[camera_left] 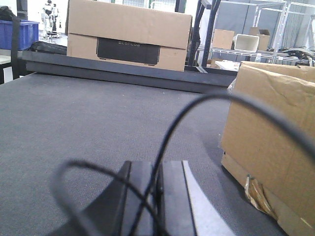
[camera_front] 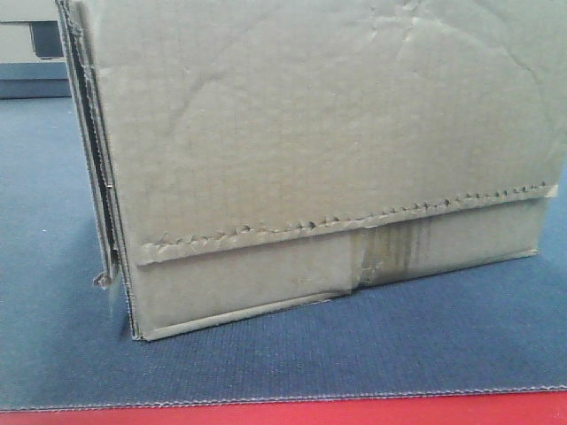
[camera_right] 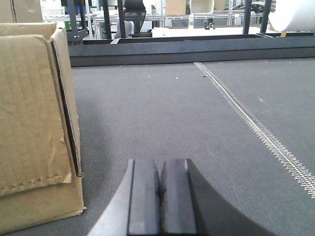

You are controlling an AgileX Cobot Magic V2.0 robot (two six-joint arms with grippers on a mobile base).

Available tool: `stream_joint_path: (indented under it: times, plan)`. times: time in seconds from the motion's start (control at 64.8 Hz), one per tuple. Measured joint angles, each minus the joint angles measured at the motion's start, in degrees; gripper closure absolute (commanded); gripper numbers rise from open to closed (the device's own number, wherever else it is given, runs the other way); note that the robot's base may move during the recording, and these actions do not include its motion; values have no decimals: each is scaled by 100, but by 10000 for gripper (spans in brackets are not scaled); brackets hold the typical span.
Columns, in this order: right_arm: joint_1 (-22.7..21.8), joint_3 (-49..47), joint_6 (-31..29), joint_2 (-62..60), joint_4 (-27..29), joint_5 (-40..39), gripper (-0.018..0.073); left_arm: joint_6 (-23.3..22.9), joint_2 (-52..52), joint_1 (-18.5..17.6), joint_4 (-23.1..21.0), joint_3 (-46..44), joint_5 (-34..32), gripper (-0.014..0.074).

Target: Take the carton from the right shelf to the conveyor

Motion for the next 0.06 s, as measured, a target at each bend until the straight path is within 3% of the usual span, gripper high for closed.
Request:
stream_joint_path:
  times: [0.062]
  plan:
    - [0, 0, 0, 0, 0, 0, 627, 0, 0, 0, 0, 0, 0, 607]
